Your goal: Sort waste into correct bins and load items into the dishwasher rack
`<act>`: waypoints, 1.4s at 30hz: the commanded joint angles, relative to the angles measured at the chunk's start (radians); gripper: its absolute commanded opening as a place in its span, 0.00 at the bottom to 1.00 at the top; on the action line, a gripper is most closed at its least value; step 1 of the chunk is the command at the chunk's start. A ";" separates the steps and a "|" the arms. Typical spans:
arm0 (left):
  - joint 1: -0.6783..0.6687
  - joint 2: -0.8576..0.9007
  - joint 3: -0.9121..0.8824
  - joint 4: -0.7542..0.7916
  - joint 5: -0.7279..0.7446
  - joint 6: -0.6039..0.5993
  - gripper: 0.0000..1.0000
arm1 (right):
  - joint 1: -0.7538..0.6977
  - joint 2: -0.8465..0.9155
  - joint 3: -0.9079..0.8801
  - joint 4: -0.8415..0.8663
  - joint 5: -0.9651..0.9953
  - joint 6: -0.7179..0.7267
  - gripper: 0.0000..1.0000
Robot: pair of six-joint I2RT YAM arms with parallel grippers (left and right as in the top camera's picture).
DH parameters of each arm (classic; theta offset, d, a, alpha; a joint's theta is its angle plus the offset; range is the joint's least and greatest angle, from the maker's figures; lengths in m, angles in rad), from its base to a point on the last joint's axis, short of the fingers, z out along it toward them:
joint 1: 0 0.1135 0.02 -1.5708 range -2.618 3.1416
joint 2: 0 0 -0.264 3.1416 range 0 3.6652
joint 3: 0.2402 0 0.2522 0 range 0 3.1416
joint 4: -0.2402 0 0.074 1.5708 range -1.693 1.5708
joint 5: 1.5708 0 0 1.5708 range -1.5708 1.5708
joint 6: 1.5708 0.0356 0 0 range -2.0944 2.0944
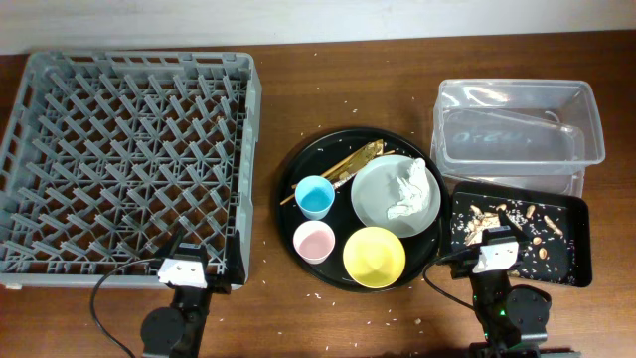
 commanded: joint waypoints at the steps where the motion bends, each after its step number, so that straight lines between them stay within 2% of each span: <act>1: 0.006 -0.008 -0.002 -0.006 0.014 0.015 0.99 | -0.008 -0.008 -0.006 -0.002 0.005 0.004 0.99; 12: 0.006 -0.009 -0.002 -0.001 -0.025 0.012 0.99 | -0.008 -0.008 -0.006 -0.001 0.005 0.004 0.99; 14: 0.006 -0.009 -0.002 0.065 0.019 0.008 0.99 | -0.008 -0.008 -0.006 -0.001 -0.016 0.004 0.98; 16: 0.006 -0.009 -0.002 0.071 0.012 0.008 0.99 | -0.008 -0.008 -0.006 0.007 -0.070 0.013 0.98; 19: 0.006 -0.008 -0.002 0.187 0.113 0.008 0.99 | -0.008 -0.008 0.001 0.053 -0.259 0.015 0.98; 22: 0.006 -0.002 0.065 0.272 0.108 0.009 0.99 | -0.008 0.015 0.116 0.011 -0.399 0.015 0.98; 25: 0.006 0.146 0.285 0.145 0.109 0.008 0.99 | -0.008 0.145 0.321 -0.091 -0.396 0.016 0.98; 27: 0.006 0.339 0.504 -0.023 0.121 0.009 0.99 | -0.008 0.319 0.520 -0.214 -0.396 0.039 0.99; 30: 0.006 0.657 0.841 -0.297 0.217 0.016 0.99 | -0.008 0.615 0.811 -0.424 -0.396 0.160 0.98; 33: 0.006 0.935 1.132 -0.571 0.247 0.016 0.99 | -0.008 0.858 1.038 -0.596 -0.400 0.169 0.98; 36: 0.006 1.097 1.238 -0.659 0.265 0.014 0.99 | -0.008 1.019 1.126 -0.614 -0.507 0.226 0.98; 37: 0.006 1.139 1.238 -0.675 0.329 0.011 0.99 | -0.007 1.073 1.126 -0.608 -0.614 0.225 0.98; 38: 0.006 1.163 1.238 -0.689 0.388 0.011 0.99 | -0.005 1.104 1.126 -0.615 -0.635 0.226 0.98; 40: 0.006 1.222 1.238 -0.690 0.491 0.012 0.99 | 0.035 1.233 1.126 -0.753 -0.550 0.225 0.98; 42: 0.006 1.247 1.238 -0.690 0.497 0.012 0.99 | 0.089 1.335 1.126 -0.860 -0.354 0.226 0.98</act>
